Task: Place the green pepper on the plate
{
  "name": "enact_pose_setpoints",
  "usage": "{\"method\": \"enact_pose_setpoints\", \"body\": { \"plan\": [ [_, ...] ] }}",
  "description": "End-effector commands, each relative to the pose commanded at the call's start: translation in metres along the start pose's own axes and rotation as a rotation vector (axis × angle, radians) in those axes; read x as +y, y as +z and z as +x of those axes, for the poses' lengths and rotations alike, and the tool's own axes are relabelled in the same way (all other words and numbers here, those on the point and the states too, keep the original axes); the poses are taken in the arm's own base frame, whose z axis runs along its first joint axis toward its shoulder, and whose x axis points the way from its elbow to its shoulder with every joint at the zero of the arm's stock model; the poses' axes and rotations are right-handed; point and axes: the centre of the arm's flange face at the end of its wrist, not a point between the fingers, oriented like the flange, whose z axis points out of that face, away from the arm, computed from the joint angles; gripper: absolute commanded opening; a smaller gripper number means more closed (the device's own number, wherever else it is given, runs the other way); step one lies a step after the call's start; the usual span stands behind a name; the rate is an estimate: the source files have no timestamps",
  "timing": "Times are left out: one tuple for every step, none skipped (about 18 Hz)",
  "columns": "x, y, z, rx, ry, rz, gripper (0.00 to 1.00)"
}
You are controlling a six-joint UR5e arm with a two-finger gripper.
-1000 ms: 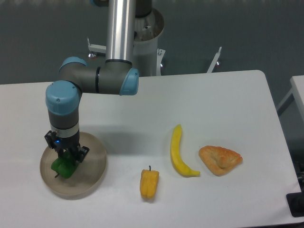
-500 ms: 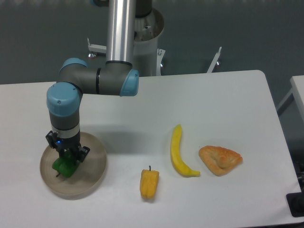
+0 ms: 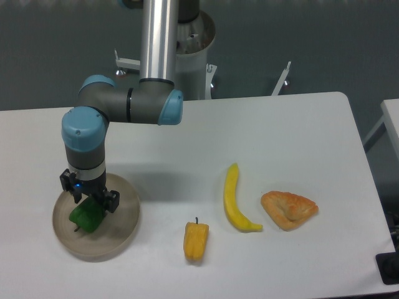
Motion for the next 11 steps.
{"method": "enact_pose_setpoints", "body": {
  "plan": [
    [0.001, -0.008, -0.01, -0.009, -0.013, 0.01, 1.0],
    [0.002, -0.016, -0.021, -0.016, -0.028, 0.021, 1.0],
    [0.004, -0.023, -0.03, -0.022, -0.039, 0.028, 1.0],
    [0.005, -0.029, -0.039, -0.03, -0.049, 0.035, 1.0],
    [0.007, -0.031, -0.048, -0.037, -0.06, 0.035, 1.0],
    [0.007, -0.034, -0.057, -0.042, -0.071, 0.04, 1.0],
    [0.009, -0.038, -0.071, -0.053, -0.091, 0.045, 1.0],
    [0.011, -0.044, -0.087, -0.066, -0.11, 0.053, 1.0],
    [0.013, -0.053, -0.102, -0.081, -0.129, 0.064, 1.0],
    [0.014, -0.061, -0.113, -0.094, -0.142, 0.074, 1.0],
    [0.015, -0.066, -0.124, -0.102, -0.154, 0.081, 1.0]
  ]
}}
